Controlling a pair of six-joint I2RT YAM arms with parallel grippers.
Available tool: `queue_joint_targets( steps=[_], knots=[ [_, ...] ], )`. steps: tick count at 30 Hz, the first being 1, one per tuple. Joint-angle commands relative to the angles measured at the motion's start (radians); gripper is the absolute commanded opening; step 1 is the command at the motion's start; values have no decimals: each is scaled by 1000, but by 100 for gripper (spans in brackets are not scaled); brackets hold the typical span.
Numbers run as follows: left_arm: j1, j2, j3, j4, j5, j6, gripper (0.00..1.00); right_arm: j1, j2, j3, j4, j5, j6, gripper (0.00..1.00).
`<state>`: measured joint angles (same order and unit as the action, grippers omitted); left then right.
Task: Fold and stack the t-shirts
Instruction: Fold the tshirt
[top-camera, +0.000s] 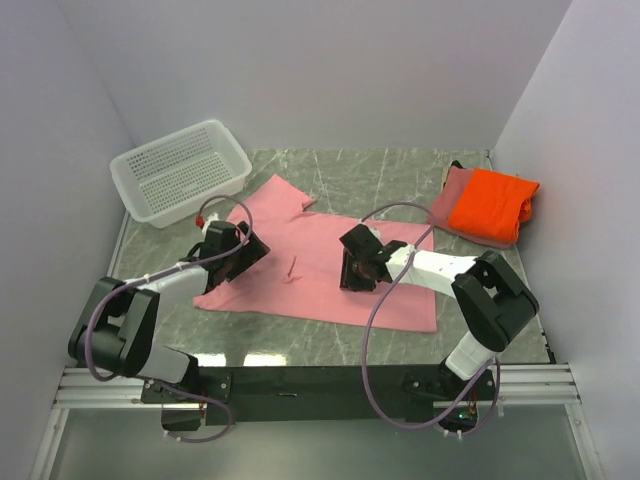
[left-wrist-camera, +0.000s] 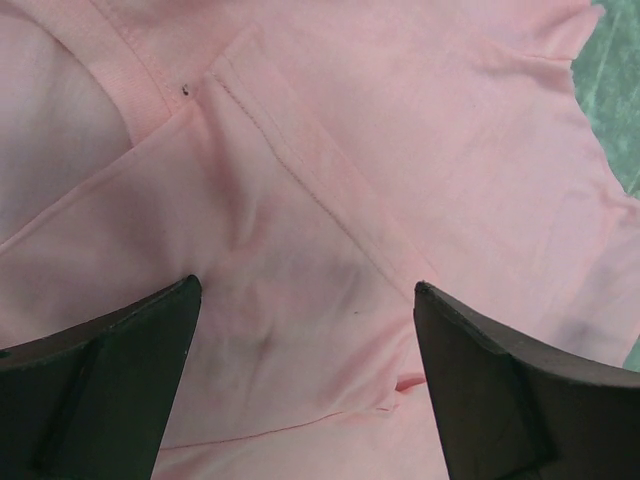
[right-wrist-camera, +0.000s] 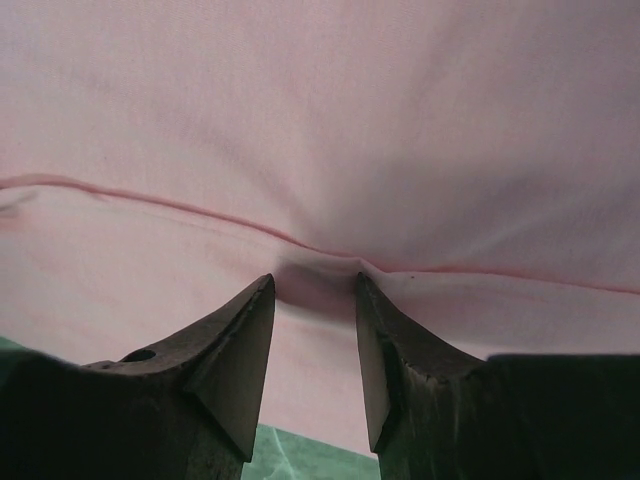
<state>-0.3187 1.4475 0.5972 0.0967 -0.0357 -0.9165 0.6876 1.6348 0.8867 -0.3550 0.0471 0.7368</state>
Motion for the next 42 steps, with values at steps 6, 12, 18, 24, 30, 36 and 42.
queue_joint_targets(
  steps=[6, 12, 18, 24, 30, 36, 42],
  knots=[
    [-33, -130, -114, -313, -112, -35, 96, 115, 42, -91, -147, -41, 72, 46],
    [-54, -274, -214, -357, -113, -70, 95, 191, 51, -97, -160, -44, 108, 46],
    [-83, -380, -228, -410, -122, -101, 95, 251, 60, -106, -186, -70, 139, 46],
    [-112, -397, -214, -460, -138, -113, 95, 268, 42, -129, -217, -72, 170, 46],
    [-120, -417, -205, -514, -164, -137, 94, 268, 16, -153, -254, -50, 199, 46],
    [-123, -407, -198, -519, -162, -133, 94, 259, 30, -155, -295, -10, 227, 48],
    [-125, -411, -195, -526, -161, -134, 94, 211, 13, -183, -279, 2, 231, 54]
  ],
)
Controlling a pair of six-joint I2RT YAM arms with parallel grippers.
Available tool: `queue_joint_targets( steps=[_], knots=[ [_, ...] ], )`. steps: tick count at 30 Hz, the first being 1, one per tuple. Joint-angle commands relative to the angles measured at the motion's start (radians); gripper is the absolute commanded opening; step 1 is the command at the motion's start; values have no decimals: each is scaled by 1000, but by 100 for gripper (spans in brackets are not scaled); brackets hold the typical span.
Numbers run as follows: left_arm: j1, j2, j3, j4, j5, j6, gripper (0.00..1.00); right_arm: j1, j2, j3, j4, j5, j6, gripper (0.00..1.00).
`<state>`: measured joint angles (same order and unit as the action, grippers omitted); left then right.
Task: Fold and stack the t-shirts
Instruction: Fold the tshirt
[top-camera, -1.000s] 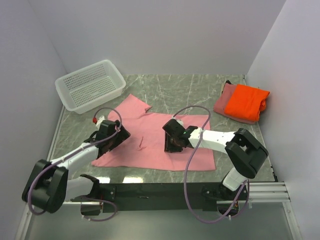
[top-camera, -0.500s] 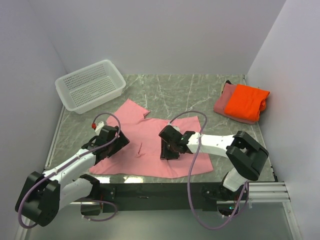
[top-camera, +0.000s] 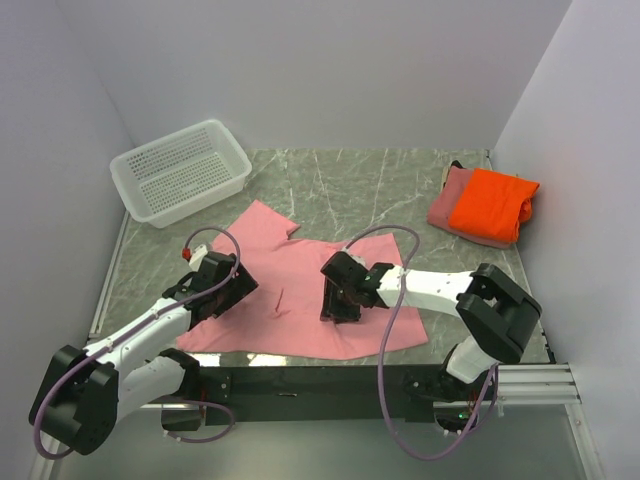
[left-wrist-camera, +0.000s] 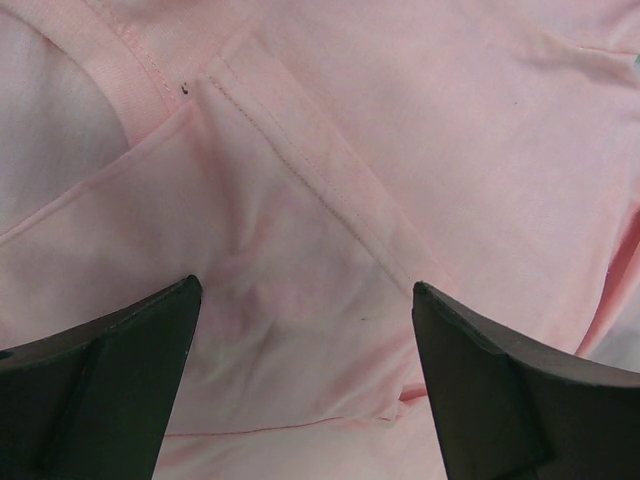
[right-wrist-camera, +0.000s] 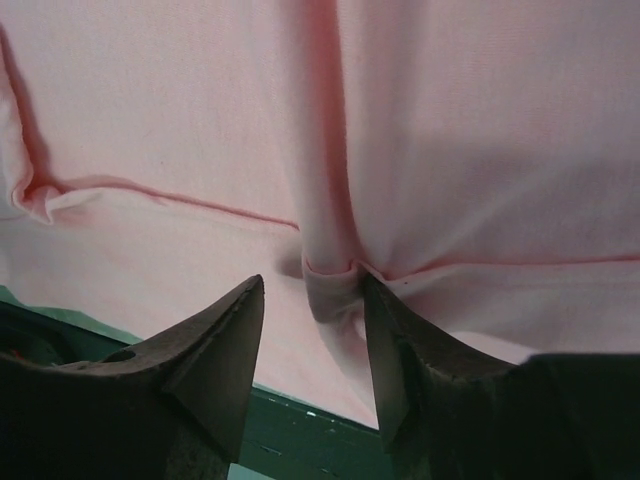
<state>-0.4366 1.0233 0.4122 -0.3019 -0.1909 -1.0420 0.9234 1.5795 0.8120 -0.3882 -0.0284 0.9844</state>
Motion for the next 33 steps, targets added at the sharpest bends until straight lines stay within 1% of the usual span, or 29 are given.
queue_joint_targets(
  steps=[1, 7, 11, 14, 15, 16, 17, 19, 20, 23, 24, 25, 27, 28, 29, 30, 31, 32, 33],
  knots=[
    [-7, 14, -10, -131, -5, -9, 94, -32, 62, -112, -245, 81, -16, 54],
    [-7, 3, 0, -155, -5, -7, 95, -95, 4, -123, -232, 97, -30, 56],
    [-8, -49, 51, -151, 1, 23, 95, -97, -93, -45, -225, 120, -91, 56],
    [-10, -49, 135, -166, -24, 45, 95, -104, -151, 42, -247, 146, -131, 56],
    [-10, -42, 184, -167, -31, 54, 96, -112, -170, 61, -264, 160, -139, 56],
    [-10, -19, 210, -166, -44, 65, 96, -123, -177, 76, -265, 163, -147, 56],
    [-10, -3, 259, -155, -48, 91, 96, -161, -184, 94, -265, 163, -164, 56],
    [-10, 65, 309, -141, -61, 120, 97, -210, -191, 99, -253, 153, -182, 56],
    [-10, 92, 359, -135, -67, 150, 97, -256, -191, 101, -239, 154, -206, 56],
    [-8, 211, 460, -105, -67, 206, 97, -316, -168, 121, -213, 173, -265, 56],
    [-8, 242, 485, -82, -61, 218, 97, -352, -144, 127, -184, 173, -279, 56],
    [-8, 300, 508, -72, -55, 230, 97, -369, -130, 140, -167, 170, -305, 56],
    [-7, 363, 592, -63, -32, 255, 98, -399, -84, 159, -117, 162, -331, 55],
    [-7, 426, 623, -57, -21, 266, 98, -423, -66, 170, -103, 156, -342, 55],
    [-7, 460, 689, -55, -10, 286, 98, -432, -50, 196, -91, 154, -360, 54],
    [-7, 493, 724, -59, 10, 296, 98, -440, -23, 210, -71, 157, -368, 54],
    [-7, 562, 759, -74, 16, 309, 97, -451, -10, 232, -64, 163, -380, 54],
    [-7, 596, 831, -88, 16, 328, 97, -454, 2, 243, -60, 180, -386, 54],
    [-5, 630, 862, -95, 13, 339, 97, -460, 26, 256, -48, 188, -391, 54]
  ],
)
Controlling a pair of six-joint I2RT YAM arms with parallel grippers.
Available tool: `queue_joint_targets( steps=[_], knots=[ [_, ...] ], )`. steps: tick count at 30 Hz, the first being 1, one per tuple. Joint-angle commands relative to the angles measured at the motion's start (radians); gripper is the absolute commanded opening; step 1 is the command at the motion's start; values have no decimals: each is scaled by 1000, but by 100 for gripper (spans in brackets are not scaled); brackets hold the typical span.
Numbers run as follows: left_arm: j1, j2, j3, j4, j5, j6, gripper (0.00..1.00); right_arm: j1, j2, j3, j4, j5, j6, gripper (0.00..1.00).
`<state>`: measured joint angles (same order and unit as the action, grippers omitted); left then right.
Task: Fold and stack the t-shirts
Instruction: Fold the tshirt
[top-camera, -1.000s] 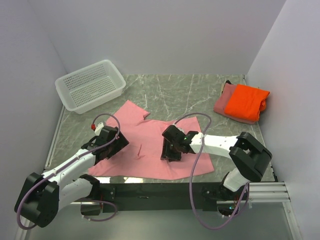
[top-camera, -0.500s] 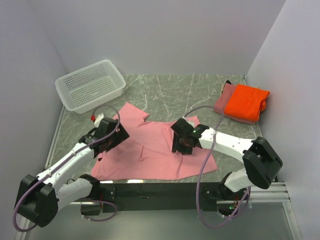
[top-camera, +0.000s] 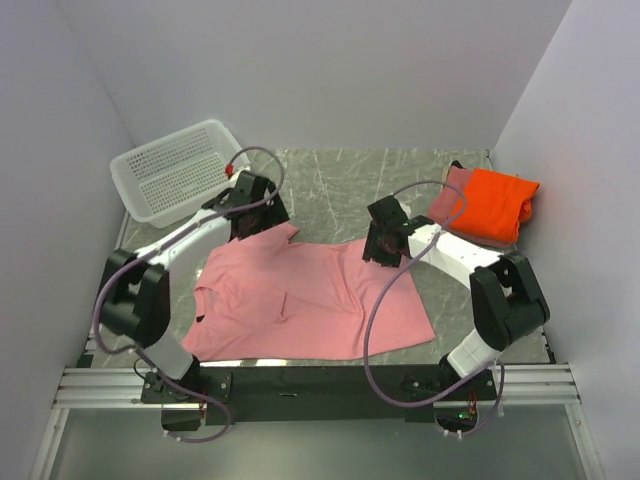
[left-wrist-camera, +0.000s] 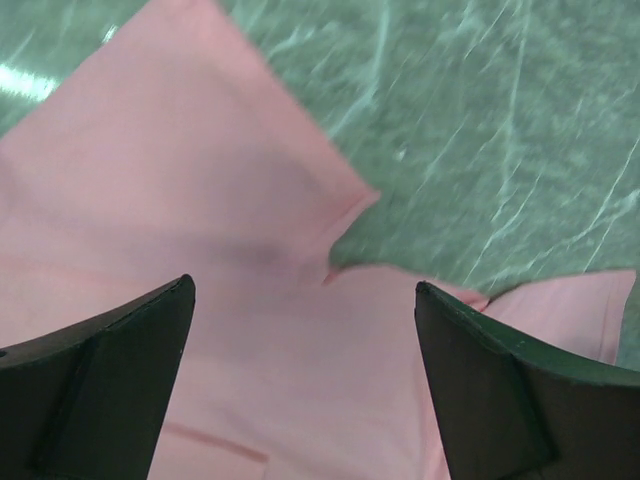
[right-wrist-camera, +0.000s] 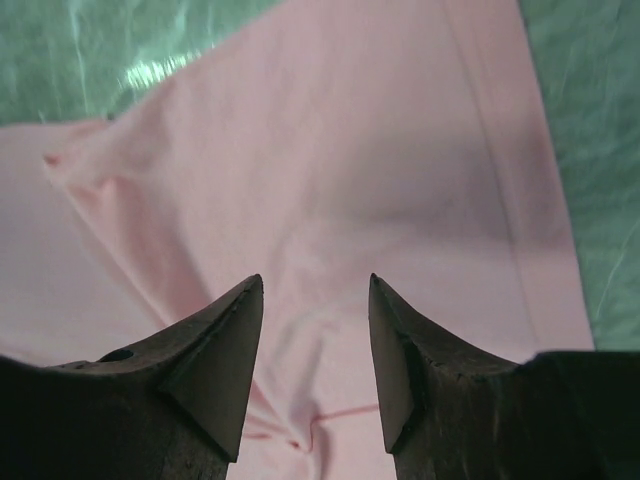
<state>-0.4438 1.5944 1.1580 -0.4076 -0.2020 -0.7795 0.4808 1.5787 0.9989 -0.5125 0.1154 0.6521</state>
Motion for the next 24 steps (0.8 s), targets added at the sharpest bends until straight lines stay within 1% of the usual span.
queue_joint_targets(
  steps=[1, 2, 5, 8, 15, 21, 24],
  knots=[
    [2, 120, 147, 1, 21, 86, 97, -25, 41, 90, 81, 50, -66, 53],
    [4, 148, 204, -19, 18, 101, 97, -30, 55, 98, 86, 53, -69, 53],
    [5, 228, 284, -39, 13, 118, 97, -47, 107, 124, 114, 52, -78, 52],
    [8, 269, 327, -46, 19, 125, 97, -68, 135, 136, 140, 38, -89, 52],
    [23, 285, 330, -42, 29, 131, 97, -111, 239, 161, 152, 13, -92, 52],
    [65, 305, 354, -42, 49, 138, 98, -148, 286, 126, 152, -16, -98, 52],
    [80, 325, 387, -54, 52, 144, 98, -160, 305, 110, 158, -56, -103, 52]
  ],
)
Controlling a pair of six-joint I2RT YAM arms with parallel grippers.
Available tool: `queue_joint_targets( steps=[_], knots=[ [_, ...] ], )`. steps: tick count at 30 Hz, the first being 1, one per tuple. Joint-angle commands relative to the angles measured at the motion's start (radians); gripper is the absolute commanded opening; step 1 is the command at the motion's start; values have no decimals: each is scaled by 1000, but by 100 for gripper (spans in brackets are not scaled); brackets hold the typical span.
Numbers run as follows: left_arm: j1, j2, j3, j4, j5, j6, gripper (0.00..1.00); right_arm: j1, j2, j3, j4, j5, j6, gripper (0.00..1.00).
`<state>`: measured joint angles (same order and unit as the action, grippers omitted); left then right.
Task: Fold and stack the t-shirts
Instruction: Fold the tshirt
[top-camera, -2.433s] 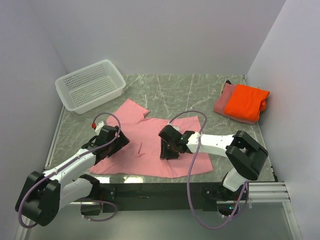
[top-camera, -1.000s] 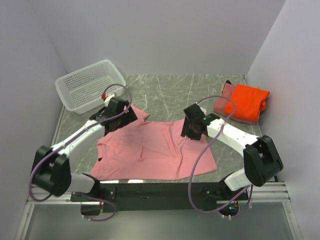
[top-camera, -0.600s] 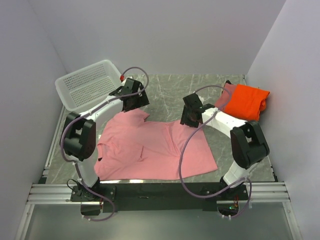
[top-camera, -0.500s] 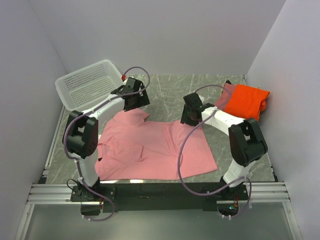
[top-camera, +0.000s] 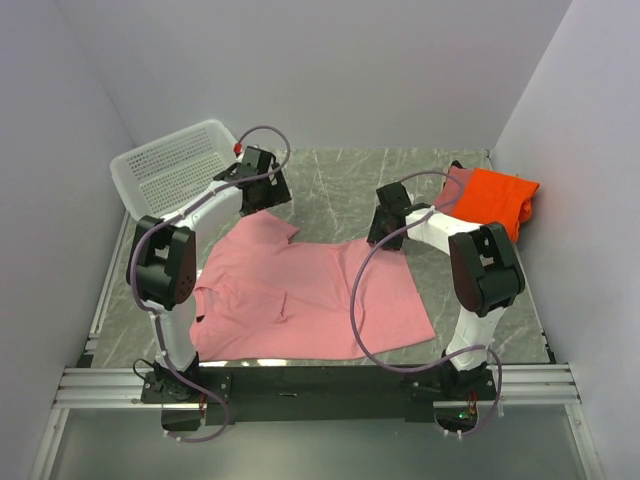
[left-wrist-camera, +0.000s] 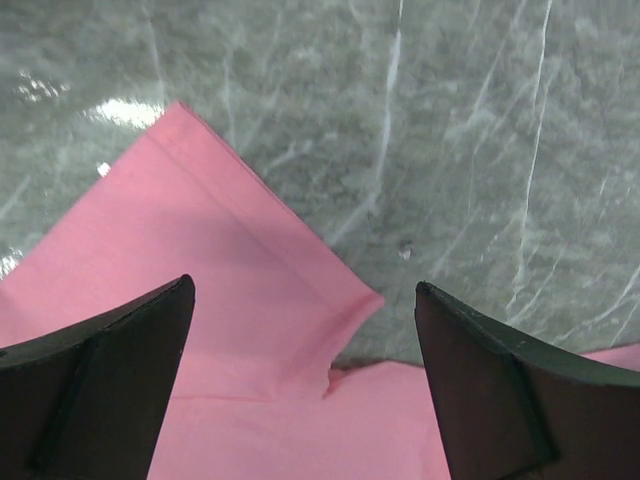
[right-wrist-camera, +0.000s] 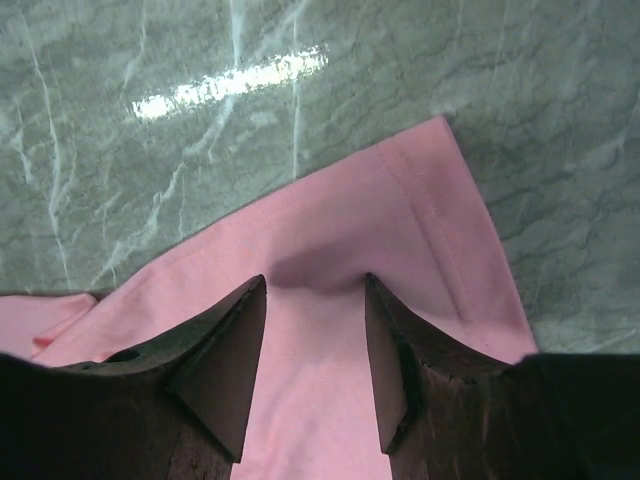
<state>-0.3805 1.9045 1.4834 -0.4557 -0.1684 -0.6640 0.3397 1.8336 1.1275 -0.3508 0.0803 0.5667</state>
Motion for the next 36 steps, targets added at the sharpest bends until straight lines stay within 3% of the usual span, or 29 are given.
queue_joint_targets(
  steps=[1, 12, 27, 32, 36],
  knots=[
    [22, 30, 69, -11, 17, 30, 98, -19, 53, -14, -13, -20, -7, 51],
    [51, 119, 140, -47, 26, 29, 98, -19, 7, -32, -157, -4, 143, 50],
    [65, 255, 256, -92, -94, 79, 97, -16, -115, -67, -244, 70, 157, 50],
    [65, 295, 311, -98, -148, 112, 85, -19, -137, -71, -218, 58, 150, 50],
    [65, 336, 356, -112, -160, 132, 69, -18, -175, -58, -217, 56, 144, 50]
  ],
)
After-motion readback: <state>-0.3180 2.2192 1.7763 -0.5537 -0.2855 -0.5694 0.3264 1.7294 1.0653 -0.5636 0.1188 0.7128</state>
